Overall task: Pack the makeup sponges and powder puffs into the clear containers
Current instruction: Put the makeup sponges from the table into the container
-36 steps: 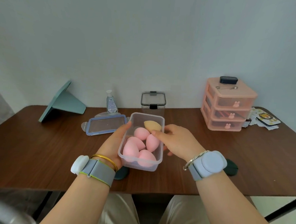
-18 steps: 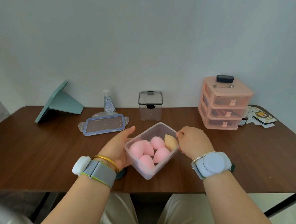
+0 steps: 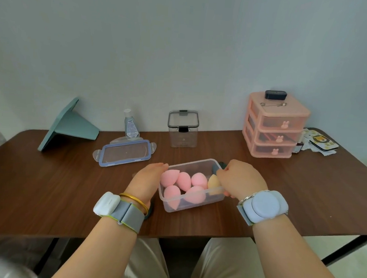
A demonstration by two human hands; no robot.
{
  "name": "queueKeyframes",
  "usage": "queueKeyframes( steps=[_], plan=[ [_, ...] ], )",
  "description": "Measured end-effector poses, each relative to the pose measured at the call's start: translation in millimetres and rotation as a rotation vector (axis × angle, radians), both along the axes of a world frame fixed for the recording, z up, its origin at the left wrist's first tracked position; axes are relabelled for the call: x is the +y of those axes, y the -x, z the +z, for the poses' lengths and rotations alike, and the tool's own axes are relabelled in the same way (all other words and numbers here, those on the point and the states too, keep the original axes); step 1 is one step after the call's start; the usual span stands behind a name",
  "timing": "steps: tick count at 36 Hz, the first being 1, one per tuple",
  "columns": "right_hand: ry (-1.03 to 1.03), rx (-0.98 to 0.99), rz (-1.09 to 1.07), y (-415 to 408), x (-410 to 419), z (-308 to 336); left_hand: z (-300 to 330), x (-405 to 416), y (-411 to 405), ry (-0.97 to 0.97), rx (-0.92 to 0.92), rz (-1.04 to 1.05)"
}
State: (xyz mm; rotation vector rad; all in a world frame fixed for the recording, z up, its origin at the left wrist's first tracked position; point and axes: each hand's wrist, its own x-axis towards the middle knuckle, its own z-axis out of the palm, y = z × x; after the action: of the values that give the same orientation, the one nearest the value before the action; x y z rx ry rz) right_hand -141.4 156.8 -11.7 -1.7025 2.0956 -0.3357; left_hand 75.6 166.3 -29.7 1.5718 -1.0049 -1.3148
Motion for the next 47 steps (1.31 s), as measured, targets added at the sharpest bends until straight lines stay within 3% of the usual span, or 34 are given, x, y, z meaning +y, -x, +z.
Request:
queueKeyframes(
  steps=[5, 14, 20, 23, 27, 37, 47],
  plan=[
    [-0.037, 0.039, 0.048, 0, 0, -4, 0, -3, 7, 0.025, -0.054, 0.094],
    [0.004, 0.078, 0.055, -1, -2, -9, -6, -7, 4, 0.062, -0.410, -0.101],
    [0.304, 0.119, 0.105, -7, 3, 5, 5, -3, -10, 0.298, -0.814, -0.151],
    [0.213, 0.120, 0.233, -15, -2, 11, 11, -7, -12, 0.358, -0.977, -0.206],
    [0.085, 0.295, 0.332, -34, -7, 12, 11, -11, -8, 0.341, -1.137, -0.297],
    [0.060, 0.394, 0.345, -50, -3, 6, -1, -10, -8, 0.308, -1.186, -0.351],
    [0.130, 0.304, 0.327, -47, -3, 1, -6, -10, -9, 0.308, -1.156, -0.338]
  ],
)
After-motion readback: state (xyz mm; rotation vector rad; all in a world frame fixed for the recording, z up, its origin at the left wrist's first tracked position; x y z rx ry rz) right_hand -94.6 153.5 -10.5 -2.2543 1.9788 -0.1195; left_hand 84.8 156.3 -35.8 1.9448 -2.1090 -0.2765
